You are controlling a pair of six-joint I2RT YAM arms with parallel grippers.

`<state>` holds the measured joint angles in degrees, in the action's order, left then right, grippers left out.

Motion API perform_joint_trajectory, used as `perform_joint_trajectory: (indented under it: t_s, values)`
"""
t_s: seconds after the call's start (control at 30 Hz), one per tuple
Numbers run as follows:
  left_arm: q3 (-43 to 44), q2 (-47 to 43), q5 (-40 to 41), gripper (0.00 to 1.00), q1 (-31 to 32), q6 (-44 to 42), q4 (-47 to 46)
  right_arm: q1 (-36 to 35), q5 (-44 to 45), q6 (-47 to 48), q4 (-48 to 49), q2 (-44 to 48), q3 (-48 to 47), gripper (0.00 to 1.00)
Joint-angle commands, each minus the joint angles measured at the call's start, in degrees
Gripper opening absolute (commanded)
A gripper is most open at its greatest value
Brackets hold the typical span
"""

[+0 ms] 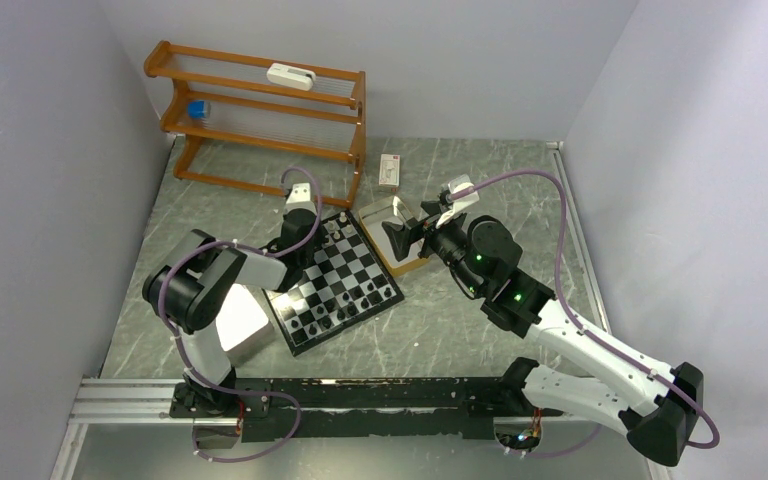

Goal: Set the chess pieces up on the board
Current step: Place the chess piece on the chessboard.

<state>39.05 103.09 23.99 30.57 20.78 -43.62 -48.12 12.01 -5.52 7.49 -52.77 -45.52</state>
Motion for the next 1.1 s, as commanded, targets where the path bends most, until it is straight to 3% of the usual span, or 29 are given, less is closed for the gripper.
perform_joint_trajectory:
  t_s: [0.0,1.07]
  values:
    - [1.3,-0.1,-0.2,0.05,-0.2,-0.3,-1.8,-0.3,0.6,-0.2,2.2,0.5,0.4,0.95]
    - [0.4,1.4,-1.3,0.1,-0.2,-1.7,-4.8,-0.3,1.2,-0.1,2.3,0.9,0.9,0.96]
